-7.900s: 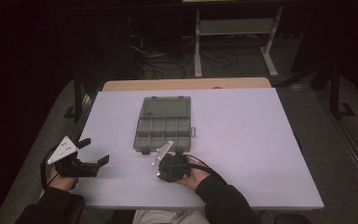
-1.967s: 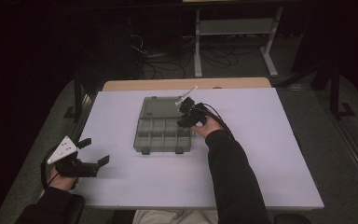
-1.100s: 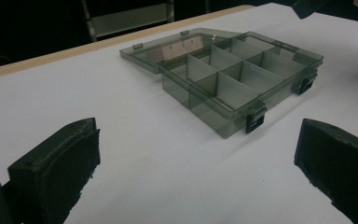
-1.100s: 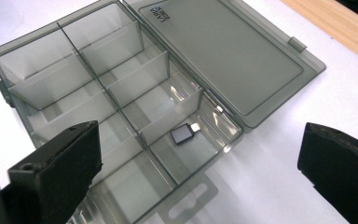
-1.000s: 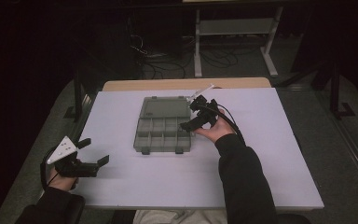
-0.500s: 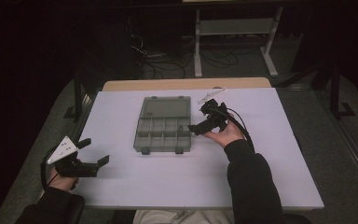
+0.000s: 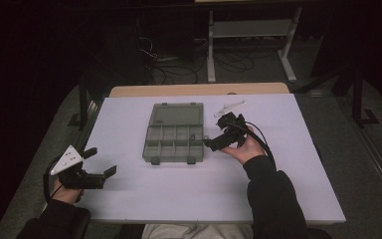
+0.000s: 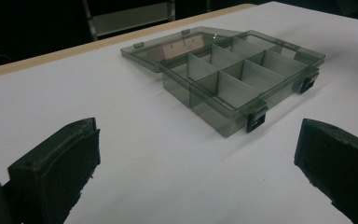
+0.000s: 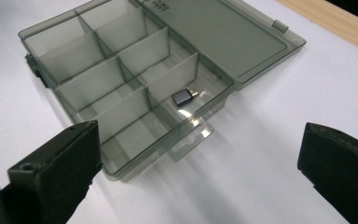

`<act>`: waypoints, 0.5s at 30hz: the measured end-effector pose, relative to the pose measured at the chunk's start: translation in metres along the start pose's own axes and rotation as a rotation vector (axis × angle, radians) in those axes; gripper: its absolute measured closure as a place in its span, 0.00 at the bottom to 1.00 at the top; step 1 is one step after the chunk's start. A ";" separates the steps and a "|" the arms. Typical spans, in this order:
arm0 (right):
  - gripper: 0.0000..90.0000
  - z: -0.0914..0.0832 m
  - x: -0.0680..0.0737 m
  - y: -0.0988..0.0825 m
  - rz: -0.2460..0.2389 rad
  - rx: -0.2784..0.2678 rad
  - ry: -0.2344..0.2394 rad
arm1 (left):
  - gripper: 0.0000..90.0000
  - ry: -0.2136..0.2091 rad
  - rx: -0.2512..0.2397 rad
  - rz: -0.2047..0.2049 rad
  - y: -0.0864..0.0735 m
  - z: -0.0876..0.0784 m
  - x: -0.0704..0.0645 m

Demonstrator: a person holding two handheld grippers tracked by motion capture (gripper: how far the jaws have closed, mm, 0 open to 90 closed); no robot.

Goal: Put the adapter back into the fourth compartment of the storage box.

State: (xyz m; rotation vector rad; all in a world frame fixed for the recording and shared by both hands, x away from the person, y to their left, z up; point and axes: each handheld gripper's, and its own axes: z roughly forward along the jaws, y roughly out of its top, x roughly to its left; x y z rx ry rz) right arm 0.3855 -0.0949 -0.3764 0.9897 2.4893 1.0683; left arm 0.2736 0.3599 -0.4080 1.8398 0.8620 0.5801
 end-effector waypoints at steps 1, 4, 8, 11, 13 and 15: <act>0.00 0.000 0.001 -0.002 -0.002 0.004 -0.002 | 0.00 0.000 0.001 0.001 0.000 0.000 0.000; 0.00 0.000 0.001 -0.005 -0.008 0.014 -0.001 | 0.00 0.000 0.002 0.001 0.000 0.000 0.000; 0.00 -0.001 0.003 -0.008 -0.011 0.015 0.001 | 0.00 -0.001 0.003 0.002 0.000 0.000 0.000; 0.00 -0.006 0.005 -0.010 -0.019 0.004 0.002 | 0.00 -0.001 0.004 0.002 0.000 0.000 0.000; 0.00 -0.007 0.006 -0.010 -0.020 0.000 0.001 | 0.00 0.000 0.004 0.001 0.000 0.000 0.000; 0.00 -0.010 0.007 -0.012 -0.027 -0.002 -0.007 | 0.00 0.000 0.004 0.001 0.000 0.000 0.000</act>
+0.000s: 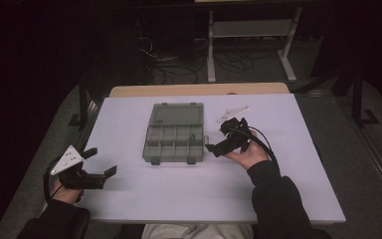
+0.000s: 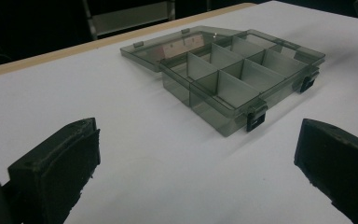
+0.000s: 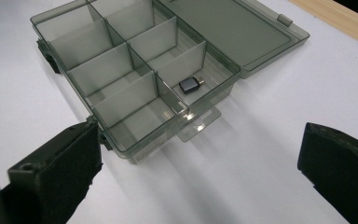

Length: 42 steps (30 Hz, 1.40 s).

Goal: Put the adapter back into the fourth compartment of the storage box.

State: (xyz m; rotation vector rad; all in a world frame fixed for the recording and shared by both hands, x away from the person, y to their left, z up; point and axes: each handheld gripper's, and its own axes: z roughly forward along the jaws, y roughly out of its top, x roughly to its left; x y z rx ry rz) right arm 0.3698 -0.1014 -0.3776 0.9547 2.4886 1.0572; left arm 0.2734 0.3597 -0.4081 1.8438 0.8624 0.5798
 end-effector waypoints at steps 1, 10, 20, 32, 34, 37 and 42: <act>0.00 -0.001 0.000 -0.001 -0.003 0.001 -0.002 | 0.00 0.000 0.000 0.000 0.000 0.000 0.000; 0.00 -0.006 -0.003 -0.012 -0.005 0.007 -0.011 | 0.00 0.000 0.001 0.001 0.000 0.000 0.000; 0.00 -0.019 -0.006 -0.022 0.021 -0.017 -0.011 | 0.00 0.002 0.001 -0.001 0.000 0.000 0.000; 0.00 -0.032 -0.011 -0.039 0.044 -0.031 -0.023 | 0.00 0.001 0.000 -0.001 0.000 0.000 0.000; 0.00 -0.036 -0.014 -0.044 0.053 -0.044 -0.027 | 0.00 0.000 0.000 -0.002 0.000 0.000 0.000; 0.00 -0.038 -0.014 -0.047 0.063 -0.052 -0.030 | 0.00 0.000 0.001 -0.002 0.000 0.000 0.000; 0.00 -0.042 -0.015 -0.054 0.071 -0.063 -0.034 | 0.00 0.002 0.001 -0.003 0.000 0.000 0.000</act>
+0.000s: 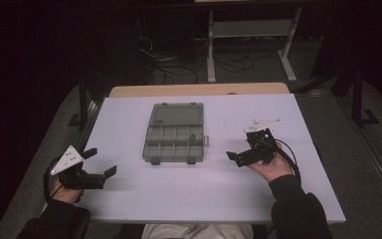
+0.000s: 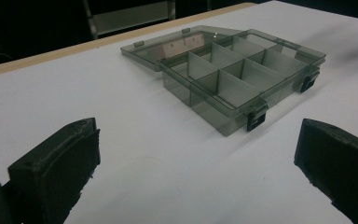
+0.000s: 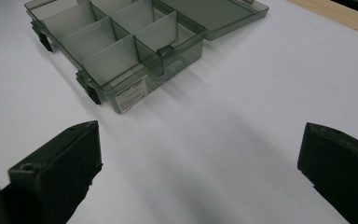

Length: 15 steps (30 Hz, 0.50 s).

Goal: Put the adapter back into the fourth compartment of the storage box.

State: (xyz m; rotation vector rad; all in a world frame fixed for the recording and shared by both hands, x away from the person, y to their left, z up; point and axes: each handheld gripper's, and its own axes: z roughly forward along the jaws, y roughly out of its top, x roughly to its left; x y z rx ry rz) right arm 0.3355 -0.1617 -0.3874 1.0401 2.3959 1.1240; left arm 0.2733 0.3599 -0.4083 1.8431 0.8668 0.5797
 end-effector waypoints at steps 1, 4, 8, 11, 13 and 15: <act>0.00 -0.001 0.000 -0.001 0.003 -0.002 0.001 | 0.00 0.000 0.000 0.000 0.000 0.000 0.000; 0.00 -0.002 0.000 -0.003 0.006 -0.006 0.000 | 0.00 0.000 -0.001 -0.001 0.000 0.000 0.000; 0.00 -0.009 -0.004 -0.015 0.034 -0.031 -0.006 | 0.00 0.001 -0.001 0.001 0.000 0.000 0.000; 0.00 -0.014 -0.006 -0.024 0.049 -0.052 -0.019 | 0.00 0.002 -0.001 0.000 0.000 0.000 0.000; 0.00 -0.017 -0.007 -0.030 0.058 -0.067 -0.026 | 0.00 0.001 -0.002 0.001 0.000 0.000 0.000; 0.00 -0.020 -0.009 -0.035 0.069 -0.081 -0.030 | 0.00 0.001 -0.003 0.000 0.000 0.000 0.000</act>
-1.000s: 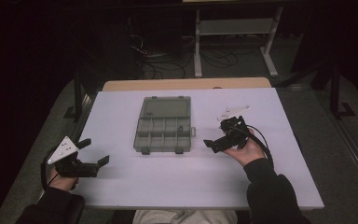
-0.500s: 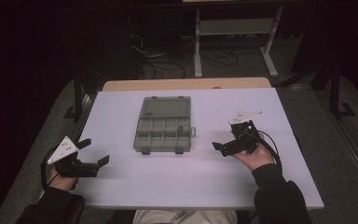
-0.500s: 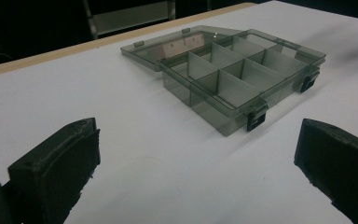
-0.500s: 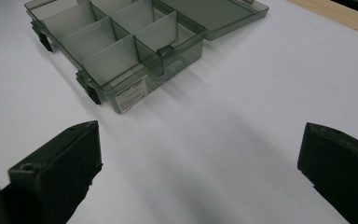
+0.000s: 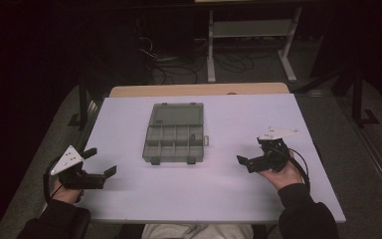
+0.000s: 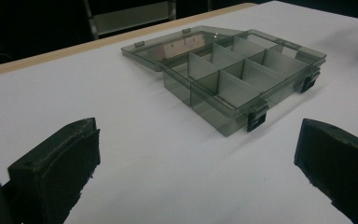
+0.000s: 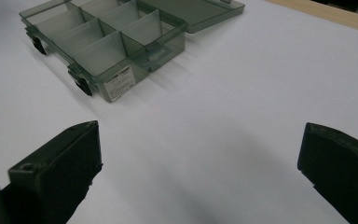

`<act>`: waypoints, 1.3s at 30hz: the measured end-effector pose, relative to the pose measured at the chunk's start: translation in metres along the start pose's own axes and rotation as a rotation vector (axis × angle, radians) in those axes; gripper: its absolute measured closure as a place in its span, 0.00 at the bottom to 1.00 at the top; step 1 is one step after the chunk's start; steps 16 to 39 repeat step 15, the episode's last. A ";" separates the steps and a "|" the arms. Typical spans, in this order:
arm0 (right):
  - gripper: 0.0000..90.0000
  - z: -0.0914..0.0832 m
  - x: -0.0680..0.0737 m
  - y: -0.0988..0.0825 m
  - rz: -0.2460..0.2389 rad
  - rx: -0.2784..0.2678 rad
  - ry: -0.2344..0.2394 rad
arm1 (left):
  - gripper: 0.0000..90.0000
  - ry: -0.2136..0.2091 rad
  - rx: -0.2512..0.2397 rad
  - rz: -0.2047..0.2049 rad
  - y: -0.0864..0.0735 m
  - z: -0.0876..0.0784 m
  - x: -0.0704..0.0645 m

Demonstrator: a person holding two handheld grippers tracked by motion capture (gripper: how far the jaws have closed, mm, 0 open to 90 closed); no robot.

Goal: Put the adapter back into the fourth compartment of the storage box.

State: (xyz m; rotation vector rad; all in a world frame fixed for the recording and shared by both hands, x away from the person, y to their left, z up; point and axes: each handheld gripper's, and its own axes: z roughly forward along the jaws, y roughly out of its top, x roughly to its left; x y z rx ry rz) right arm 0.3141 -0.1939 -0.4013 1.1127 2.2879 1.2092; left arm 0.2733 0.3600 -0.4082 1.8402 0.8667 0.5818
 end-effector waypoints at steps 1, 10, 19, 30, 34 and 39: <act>0.00 -0.001 -0.001 -0.003 0.005 -0.005 -0.005 | 0.00 0.000 0.001 0.001 0.000 0.000 0.000; 0.00 -0.009 0.000 -0.018 0.017 -0.039 -0.025 | 0.00 0.000 0.000 0.000 0.000 0.000 0.000; 0.00 -0.011 0.000 -0.023 0.018 -0.043 -0.029 | 0.00 -0.001 -0.002 0.000 0.000 0.000 0.000; 0.00 -0.011 0.000 -0.023 0.018 -0.043 -0.029 | 0.00 -0.001 -0.002 0.000 0.000 0.000 0.000; 0.00 -0.011 0.000 -0.023 0.018 -0.043 -0.029 | 0.00 -0.001 -0.002 0.000 0.000 0.000 0.000; 0.00 -0.011 0.000 -0.023 0.018 -0.043 -0.029 | 0.00 -0.001 -0.002 0.000 0.000 0.000 0.000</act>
